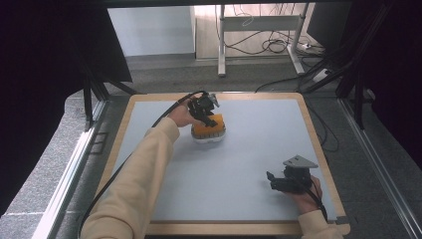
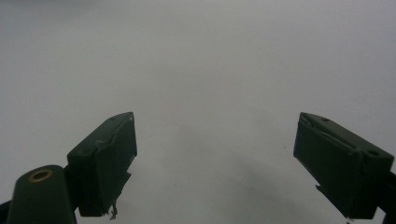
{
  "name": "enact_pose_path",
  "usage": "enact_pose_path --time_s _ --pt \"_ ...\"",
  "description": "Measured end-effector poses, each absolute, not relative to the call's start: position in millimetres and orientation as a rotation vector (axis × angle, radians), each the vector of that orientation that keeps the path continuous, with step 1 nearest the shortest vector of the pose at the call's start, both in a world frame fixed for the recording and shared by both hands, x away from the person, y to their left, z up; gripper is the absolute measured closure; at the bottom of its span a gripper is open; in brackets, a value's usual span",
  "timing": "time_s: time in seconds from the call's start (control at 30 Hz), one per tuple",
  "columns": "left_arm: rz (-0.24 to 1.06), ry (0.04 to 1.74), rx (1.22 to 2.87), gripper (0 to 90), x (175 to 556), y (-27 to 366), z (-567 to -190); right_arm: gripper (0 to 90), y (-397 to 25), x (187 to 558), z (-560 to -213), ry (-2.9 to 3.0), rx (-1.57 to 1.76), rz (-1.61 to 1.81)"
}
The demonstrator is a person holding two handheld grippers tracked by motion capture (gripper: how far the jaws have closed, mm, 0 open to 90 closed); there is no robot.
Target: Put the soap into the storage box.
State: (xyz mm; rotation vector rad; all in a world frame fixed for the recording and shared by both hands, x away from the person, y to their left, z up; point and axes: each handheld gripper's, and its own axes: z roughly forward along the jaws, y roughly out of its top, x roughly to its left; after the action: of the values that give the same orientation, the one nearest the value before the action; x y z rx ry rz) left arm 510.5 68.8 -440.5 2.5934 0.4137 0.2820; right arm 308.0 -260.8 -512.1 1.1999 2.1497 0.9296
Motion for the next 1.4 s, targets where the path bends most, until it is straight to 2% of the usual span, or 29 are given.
enact_pose_path --time_s 0.23,0.57,0.73,1.1,1.4 --pt "0.386 0.463 2.575 42.5 507 69 -434 13.7 -260 307 -512 2.153 1.193 0.927" --pt "0.403 0.502 2.505 35.7 497 75 -414 13.7 -260 308 -513 2.155 1.196 0.924" --pt "0.395 0.554 2.433 35.7 484 83 -409 13.6 -260 308 -512 2.154 1.195 0.925" --pt "0.426 0.627 2.381 34.0 438 106 -407 13.7 -258 307 -512 2.155 1.191 0.922" --pt "0.442 0.721 2.362 32.1 387 139 -427 13.6 -254 306 -511 2.158 1.173 0.921"
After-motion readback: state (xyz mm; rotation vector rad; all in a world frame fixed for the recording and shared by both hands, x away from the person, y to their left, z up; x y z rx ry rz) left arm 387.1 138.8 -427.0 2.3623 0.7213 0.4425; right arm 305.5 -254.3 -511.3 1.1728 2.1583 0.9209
